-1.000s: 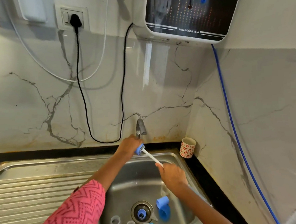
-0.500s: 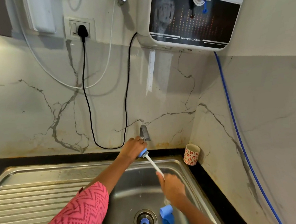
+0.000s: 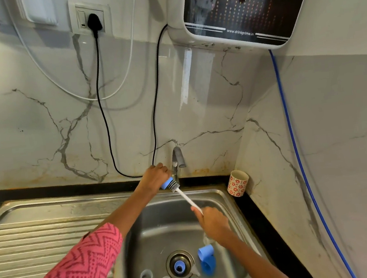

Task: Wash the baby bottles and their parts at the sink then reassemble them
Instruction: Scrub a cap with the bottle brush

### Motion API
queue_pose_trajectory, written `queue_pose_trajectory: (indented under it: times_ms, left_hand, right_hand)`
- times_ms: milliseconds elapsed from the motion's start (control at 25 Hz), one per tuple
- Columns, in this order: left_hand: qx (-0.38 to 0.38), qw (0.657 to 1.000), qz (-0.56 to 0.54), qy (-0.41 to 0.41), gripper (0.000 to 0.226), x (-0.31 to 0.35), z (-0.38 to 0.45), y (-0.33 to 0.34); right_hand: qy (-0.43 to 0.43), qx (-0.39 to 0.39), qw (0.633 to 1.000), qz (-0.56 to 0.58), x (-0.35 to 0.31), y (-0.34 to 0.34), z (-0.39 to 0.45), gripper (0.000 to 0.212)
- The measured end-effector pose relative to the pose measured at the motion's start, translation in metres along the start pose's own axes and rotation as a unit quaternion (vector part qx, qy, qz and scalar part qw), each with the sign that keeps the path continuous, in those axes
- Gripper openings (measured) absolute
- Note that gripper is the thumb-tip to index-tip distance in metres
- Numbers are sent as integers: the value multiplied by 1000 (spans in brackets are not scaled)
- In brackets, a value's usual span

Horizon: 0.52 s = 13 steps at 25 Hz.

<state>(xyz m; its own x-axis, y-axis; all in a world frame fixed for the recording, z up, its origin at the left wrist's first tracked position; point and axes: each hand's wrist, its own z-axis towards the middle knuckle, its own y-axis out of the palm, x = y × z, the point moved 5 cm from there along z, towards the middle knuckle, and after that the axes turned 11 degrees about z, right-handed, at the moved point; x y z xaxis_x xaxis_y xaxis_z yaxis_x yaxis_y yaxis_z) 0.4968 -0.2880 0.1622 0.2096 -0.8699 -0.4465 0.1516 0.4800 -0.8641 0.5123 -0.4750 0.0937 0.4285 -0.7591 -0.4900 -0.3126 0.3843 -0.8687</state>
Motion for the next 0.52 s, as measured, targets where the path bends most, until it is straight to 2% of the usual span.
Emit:
queue_pose_trajectory:
  times_ms: [80,200,280,400,520]
  left_hand:
    - [-15,999,-8,-42,35,-6,-1,10]
    - [-45,990,-70,-111,39,-14,-7,29]
    - [-55,988,-101,-105,39,-10,-4,35]
    - [-36,993,-74,-80,36,1,0,33]
    - [-65,981,-86,-161,41,-6,-7,48]
  right_hand:
    - [-25,-16,999,17,-6,13,-9,50]
    - [-63,24,997,-29,-10,-3,-7,48]
    - [-48,37,997,-57,-7,-17,5,50]
    - [-14,15,1000,-20,1,-2,5,50]
    - [-13,2,1000,27,15,13,-1,50]
